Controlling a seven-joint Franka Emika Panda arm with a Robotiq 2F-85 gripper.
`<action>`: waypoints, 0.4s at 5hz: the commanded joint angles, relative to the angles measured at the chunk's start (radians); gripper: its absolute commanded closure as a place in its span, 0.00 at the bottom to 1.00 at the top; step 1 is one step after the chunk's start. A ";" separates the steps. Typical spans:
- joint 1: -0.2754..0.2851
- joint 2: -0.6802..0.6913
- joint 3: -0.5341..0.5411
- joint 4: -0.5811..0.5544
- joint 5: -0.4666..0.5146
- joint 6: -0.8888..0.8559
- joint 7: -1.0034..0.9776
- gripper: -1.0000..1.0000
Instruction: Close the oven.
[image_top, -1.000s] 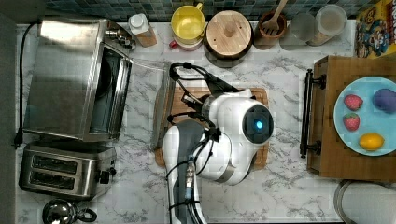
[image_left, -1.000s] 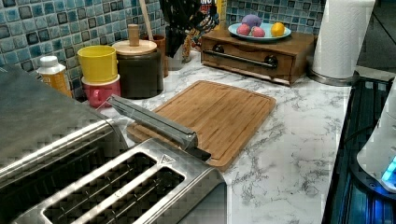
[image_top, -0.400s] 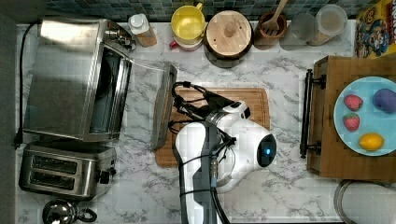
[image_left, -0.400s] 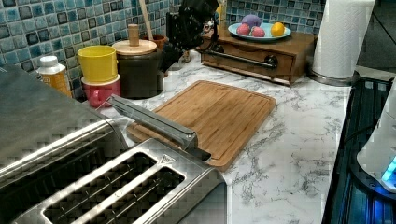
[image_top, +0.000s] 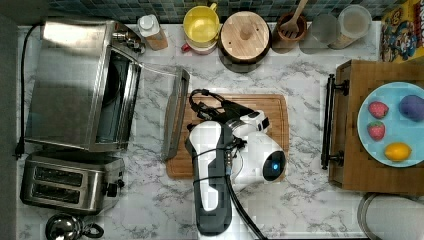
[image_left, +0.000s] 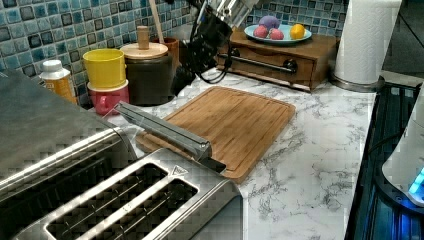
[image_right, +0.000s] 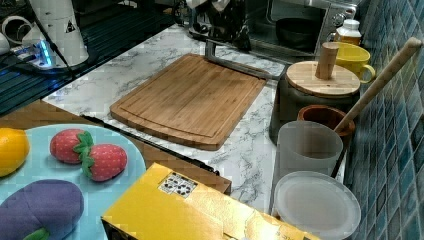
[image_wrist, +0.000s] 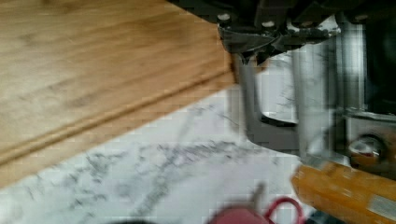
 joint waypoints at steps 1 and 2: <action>0.030 0.010 0.055 0.023 0.118 -0.108 -0.137 1.00; 0.046 0.061 0.077 0.057 0.114 -0.092 -0.140 1.00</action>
